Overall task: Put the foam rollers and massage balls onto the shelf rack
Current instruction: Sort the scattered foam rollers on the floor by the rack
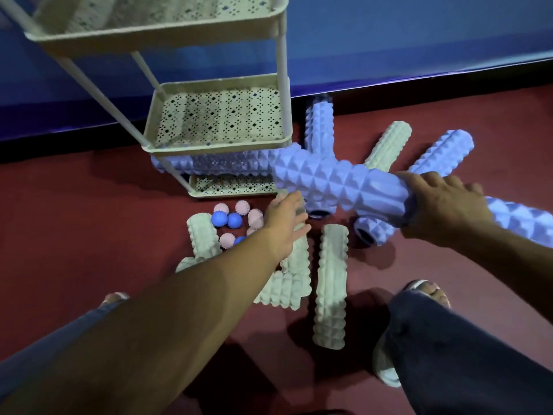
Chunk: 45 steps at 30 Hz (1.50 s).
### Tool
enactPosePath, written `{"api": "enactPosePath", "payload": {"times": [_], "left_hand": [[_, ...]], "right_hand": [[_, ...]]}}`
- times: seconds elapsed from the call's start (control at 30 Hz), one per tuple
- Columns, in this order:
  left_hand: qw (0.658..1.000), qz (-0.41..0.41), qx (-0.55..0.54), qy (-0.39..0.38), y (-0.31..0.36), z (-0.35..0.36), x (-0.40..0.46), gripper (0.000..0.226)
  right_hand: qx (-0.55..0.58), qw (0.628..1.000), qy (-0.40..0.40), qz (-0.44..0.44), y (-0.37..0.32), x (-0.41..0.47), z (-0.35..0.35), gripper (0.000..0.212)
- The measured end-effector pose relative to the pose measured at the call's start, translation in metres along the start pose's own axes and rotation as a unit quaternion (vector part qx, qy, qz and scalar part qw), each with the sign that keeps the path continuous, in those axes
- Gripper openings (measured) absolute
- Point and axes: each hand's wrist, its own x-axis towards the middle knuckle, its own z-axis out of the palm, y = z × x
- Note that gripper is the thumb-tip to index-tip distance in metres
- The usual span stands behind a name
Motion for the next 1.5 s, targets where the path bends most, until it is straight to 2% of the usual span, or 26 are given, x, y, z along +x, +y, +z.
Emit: {"api": "enactPosePath", "payload": {"times": [0.07, 0.17, 0.23, 0.47, 0.57, 0.73, 0.97, 1.17, 1.3, 1.33, 1.43, 1.5], "left_hand": [[0.998, 0.033, 0.005, 0.043, 0.005, 0.001, 0.008, 0.021], [0.987, 0.121, 0.043, 0.095, 0.012, 0.000, 0.030, 0.048], [0.979, 0.160, 0.074, 0.106, 0.014, 0.000, 0.044, 0.053], [0.962, 0.195, 0.140, 0.129, 0.020, 0.017, 0.090, 0.060], [0.965, 0.181, 0.138, 0.130, 0.022, 0.016, 0.105, 0.068], [0.954, 0.198, 0.200, 0.102, 0.023, 0.004, 0.116, 0.077], [0.943, 0.192, 0.248, 0.108, 0.035, 0.000, 0.128, 0.071], [0.841, 0.238, 0.457, 0.162, 0.035, -0.016, 0.147, 0.064], [0.740, 0.264, 0.585, 0.200, 0.030, -0.035, 0.155, 0.076], [0.724, 0.272, 0.601, 0.204, 0.030, -0.037, 0.155, 0.079], [0.711, 0.286, 0.609, 0.205, 0.030, -0.039, 0.155, 0.083], [0.717, 0.286, 0.604, 0.195, 0.029, -0.042, 0.153, 0.085]], "right_hand": [[-0.006, 1.000, 0.003, 0.018, 0.016, 0.005, 0.004, 0.104], [0.008, 0.999, 0.022, 0.043, 0.029, 0.022, 0.014, 0.100], [0.023, 0.997, 0.046, 0.052, 0.030, 0.044, 0.019, 0.099], [0.032, 0.991, 0.133, -0.005, 0.017, 0.117, 0.037, 0.097], [0.026, 0.992, 0.122, -0.034, 0.009, 0.138, 0.041, 0.099], [0.031, 0.989, 0.124, -0.072, -0.014, 0.163, 0.045, 0.096], [0.031, 0.989, 0.101, -0.102, -0.050, 0.197, 0.049, 0.097], [0.037, 0.988, 0.111, -0.104, -0.063, 0.216, 0.067, 0.106], [0.086, 0.986, 0.105, -0.102, -0.063, 0.210, 0.087, 0.111], [0.098, 0.983, 0.111, -0.105, -0.062, 0.207, 0.092, 0.111], [0.150, 0.971, 0.145, -0.116, -0.060, 0.198, 0.097, 0.100], [0.222, 0.946, 0.227, -0.060, -0.058, 0.184, 0.101, 0.083]]}}
